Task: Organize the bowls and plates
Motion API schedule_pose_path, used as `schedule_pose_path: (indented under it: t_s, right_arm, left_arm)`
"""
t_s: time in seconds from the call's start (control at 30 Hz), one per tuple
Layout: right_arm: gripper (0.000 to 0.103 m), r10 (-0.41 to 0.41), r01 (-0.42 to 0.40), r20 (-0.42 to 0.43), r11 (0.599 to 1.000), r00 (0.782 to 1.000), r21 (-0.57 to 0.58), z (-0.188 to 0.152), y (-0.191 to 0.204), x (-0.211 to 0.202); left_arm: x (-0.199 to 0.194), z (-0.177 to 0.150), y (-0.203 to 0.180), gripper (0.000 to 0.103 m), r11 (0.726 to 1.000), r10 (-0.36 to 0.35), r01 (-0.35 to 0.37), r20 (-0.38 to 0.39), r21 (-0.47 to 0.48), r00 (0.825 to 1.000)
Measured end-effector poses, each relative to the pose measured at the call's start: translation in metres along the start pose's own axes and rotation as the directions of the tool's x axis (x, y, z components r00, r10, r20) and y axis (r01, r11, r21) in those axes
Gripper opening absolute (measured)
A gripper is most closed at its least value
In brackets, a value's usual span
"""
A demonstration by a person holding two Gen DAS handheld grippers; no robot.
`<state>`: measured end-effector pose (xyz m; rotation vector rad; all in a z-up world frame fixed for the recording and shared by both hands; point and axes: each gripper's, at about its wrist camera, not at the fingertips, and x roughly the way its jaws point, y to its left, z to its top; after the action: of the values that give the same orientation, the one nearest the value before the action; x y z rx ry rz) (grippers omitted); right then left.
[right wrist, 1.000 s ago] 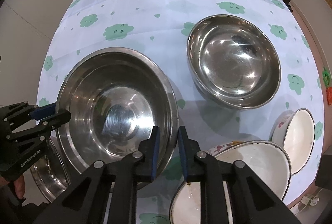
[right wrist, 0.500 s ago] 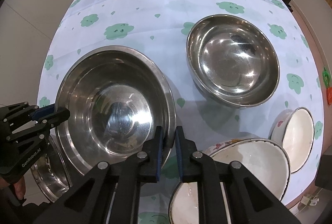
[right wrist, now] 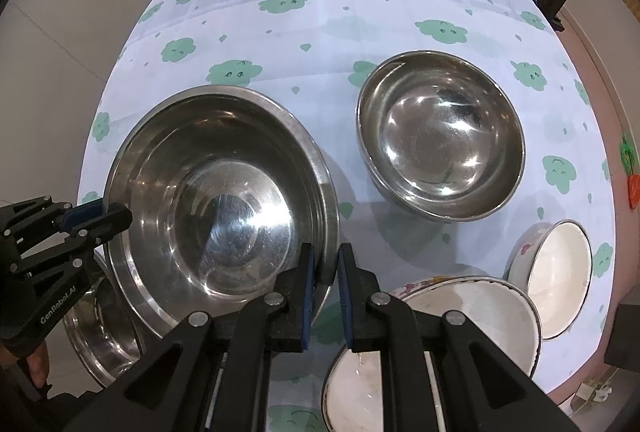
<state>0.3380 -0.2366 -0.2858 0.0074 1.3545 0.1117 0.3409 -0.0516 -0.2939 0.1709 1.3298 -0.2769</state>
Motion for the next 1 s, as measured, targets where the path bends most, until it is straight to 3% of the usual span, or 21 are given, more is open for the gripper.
schedule_pose_path:
  t_s: [1.0]
  right_arm:
    - [0.013, 0.033, -0.031, 0.040, 0.999, 0.999, -0.040, -0.002, 0.010, -0.039]
  left_arm:
    - [-0.046, -0.005, 0.003, 0.012, 0.998, 0.047, -0.044, 0.070, -0.043, 0.996]
